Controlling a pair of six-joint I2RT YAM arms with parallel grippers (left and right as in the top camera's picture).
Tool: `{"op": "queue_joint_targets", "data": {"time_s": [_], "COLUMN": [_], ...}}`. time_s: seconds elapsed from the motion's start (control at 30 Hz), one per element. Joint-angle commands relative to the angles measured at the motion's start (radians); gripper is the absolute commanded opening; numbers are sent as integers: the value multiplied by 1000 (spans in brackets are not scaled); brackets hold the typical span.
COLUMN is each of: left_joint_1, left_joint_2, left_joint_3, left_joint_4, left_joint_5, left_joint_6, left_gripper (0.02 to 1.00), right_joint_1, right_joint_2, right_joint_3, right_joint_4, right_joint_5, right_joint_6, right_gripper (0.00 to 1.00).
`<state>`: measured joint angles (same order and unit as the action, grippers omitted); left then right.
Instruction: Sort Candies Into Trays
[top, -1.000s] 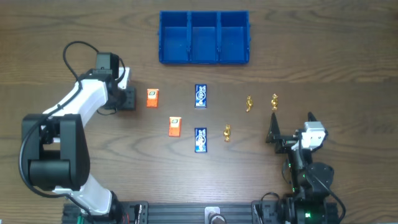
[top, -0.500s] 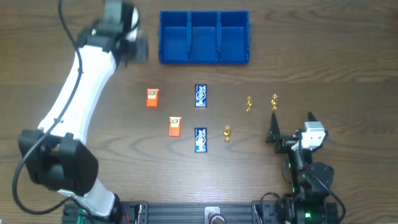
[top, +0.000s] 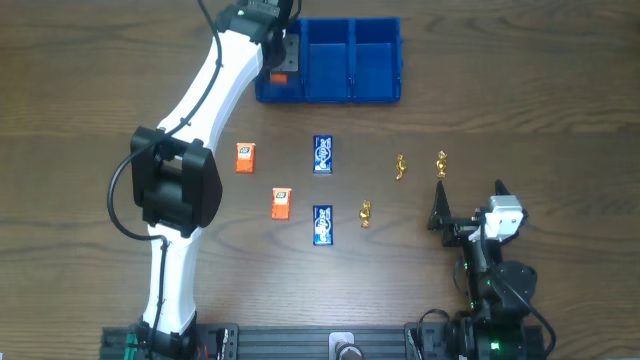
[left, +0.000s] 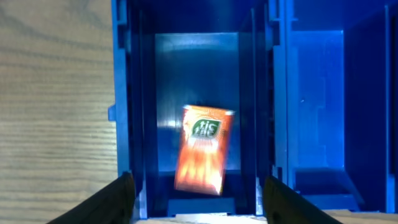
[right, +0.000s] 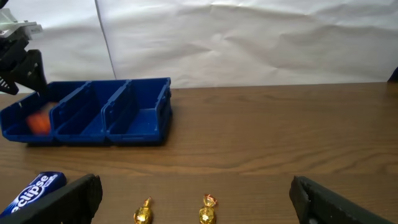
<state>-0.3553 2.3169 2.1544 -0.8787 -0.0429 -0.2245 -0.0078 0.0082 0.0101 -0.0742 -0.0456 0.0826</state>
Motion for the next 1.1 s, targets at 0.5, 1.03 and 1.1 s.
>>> {"op": "queue_joint_targets", "data": {"time_s": [0.5, 1.03, 1.1], "left_joint_1": [-28, 34, 34], "left_joint_2": [-668, -492, -480], "left_joint_3": [-1046, -1138, -1138], "left_joint_4": [314, 443, 443], "left_joint_5": [-3, 18, 18], "left_joint_6": [-61, -29, -24], "left_gripper": [831, 706, 621], "right_joint_1": [8, 8, 8], "right_joint_2": [-5, -5, -5], "right_joint_3": [-2, -2, -2], "right_joint_4": [-6, -6, -6], "right_joint_5": [6, 6, 6], "right_joint_6": [-6, -5, -5], "right_gripper": [998, 998, 998]}}
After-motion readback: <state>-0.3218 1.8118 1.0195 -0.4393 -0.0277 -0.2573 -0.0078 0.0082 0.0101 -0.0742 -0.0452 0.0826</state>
